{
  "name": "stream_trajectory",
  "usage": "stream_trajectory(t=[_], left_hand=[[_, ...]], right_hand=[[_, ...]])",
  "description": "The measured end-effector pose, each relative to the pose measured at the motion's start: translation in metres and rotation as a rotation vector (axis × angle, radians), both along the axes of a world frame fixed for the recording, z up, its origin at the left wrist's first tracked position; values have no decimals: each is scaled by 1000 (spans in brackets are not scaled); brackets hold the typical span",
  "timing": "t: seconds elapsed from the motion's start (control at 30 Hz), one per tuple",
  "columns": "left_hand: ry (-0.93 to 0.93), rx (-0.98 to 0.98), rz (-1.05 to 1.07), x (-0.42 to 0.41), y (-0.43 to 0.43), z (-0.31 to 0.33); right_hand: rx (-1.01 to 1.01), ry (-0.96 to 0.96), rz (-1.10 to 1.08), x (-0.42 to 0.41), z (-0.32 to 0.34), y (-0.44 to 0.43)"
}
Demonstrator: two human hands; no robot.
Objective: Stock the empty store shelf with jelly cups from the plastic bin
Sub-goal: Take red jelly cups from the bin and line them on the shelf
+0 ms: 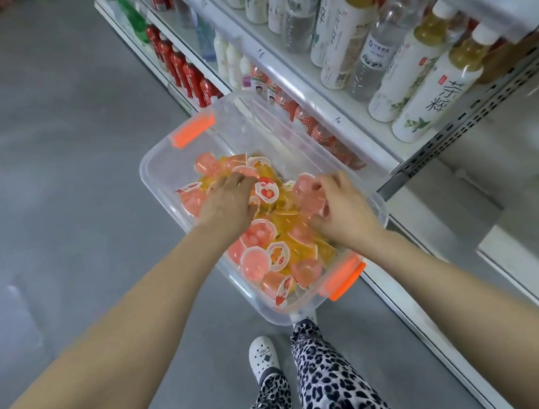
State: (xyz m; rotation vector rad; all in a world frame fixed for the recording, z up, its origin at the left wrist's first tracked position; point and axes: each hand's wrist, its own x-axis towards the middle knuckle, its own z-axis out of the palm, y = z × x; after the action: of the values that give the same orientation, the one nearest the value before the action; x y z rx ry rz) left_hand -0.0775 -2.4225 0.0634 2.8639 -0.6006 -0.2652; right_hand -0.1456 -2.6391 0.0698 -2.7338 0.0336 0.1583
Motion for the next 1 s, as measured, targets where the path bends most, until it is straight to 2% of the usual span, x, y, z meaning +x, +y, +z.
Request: stream_trajectory(t=[0.1,0.2,0.27,0.37,0.47,0.53,0.73,1.0], left_hand=[[82,131,-102,22,-30,-13],[124,333,-173,29,-50,-24],[97,368,-163,31,-54,-30],[68,245,-134,31,-46,-29],[-19,-65,-55,24,-34,-15],[-58,-196,-20,15,-28,0],[-78,-385,-13,-20,-25,45],[-92,-426,-192,-62,-54,94]], right_hand=[[-125,-26,45,-10,3,-12],[-108,-11,61,-19,6,-19],[-95,23,53,-23,8,-21],[-42,35,27,-27,16,-22],[51,-11,-12,-32,21,-22],[60,-50,-22,-38,23,-23],[45,-143,-25,-60,41,-24],[29,-301,-184,-108,90,-61]])
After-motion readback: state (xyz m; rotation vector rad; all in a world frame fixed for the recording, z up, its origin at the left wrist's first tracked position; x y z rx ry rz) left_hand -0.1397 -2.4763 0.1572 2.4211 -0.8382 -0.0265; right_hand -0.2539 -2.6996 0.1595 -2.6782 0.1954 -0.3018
